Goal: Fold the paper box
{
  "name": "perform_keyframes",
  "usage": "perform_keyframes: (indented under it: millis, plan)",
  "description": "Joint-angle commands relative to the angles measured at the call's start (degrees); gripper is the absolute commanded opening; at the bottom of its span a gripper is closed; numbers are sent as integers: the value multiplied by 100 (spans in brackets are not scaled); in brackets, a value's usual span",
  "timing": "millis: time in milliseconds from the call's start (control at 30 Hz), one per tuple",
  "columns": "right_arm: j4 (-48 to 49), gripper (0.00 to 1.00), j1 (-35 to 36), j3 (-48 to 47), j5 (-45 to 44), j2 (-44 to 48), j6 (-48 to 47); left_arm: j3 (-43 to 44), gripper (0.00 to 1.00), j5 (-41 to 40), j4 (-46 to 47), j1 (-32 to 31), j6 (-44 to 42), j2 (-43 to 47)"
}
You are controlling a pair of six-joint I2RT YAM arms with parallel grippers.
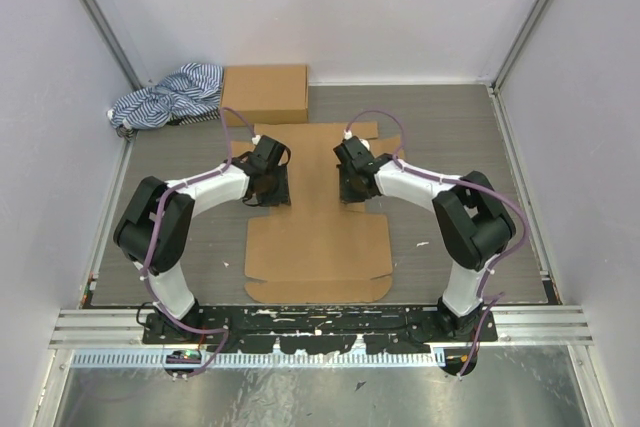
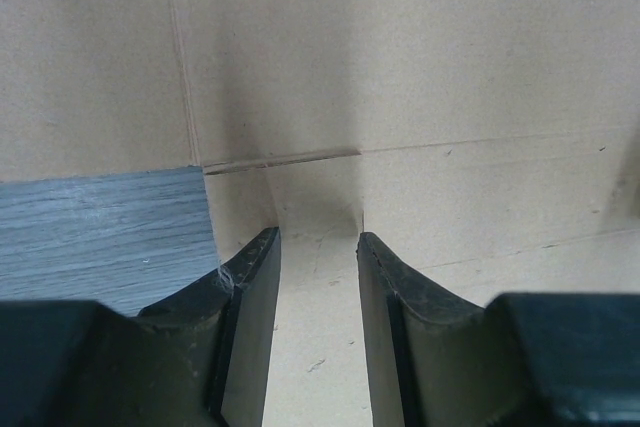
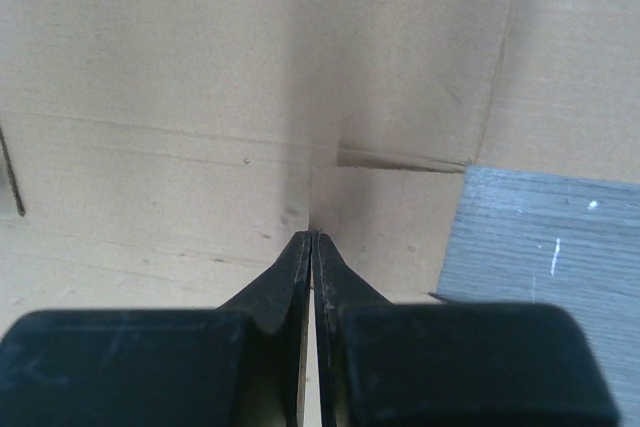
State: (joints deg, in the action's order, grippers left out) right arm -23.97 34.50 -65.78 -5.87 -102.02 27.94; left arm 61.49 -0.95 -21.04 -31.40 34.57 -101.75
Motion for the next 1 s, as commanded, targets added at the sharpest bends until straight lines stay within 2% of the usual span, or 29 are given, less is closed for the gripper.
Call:
perform_keyframes:
  millis: [0, 200, 367, 833, 900, 967]
  plan:
    - [52, 9, 9, 10, 32, -373, 4, -185, 44, 0, -173, -24, -4, -97]
    - [236, 9, 13, 179, 163, -663, 43, -307, 44, -34, -173, -26, -10, -86]
    - [257, 9, 26, 295, 253, -560, 62, -394, 42, -20, -229, -29, -45, -55]
    - [17, 9, 299, 946, 327, 610, 220, -1083, 42, -49, -542, -33, 16, 1209]
    - [-119, 9, 323, 907, 262, 855, 223, -1003, 44, -185, -694, -33, -63, 1354]
    - [-283, 14, 322, 796, 114, 1128, 208, -860, 50, -348, -859, -33, -121, 1476]
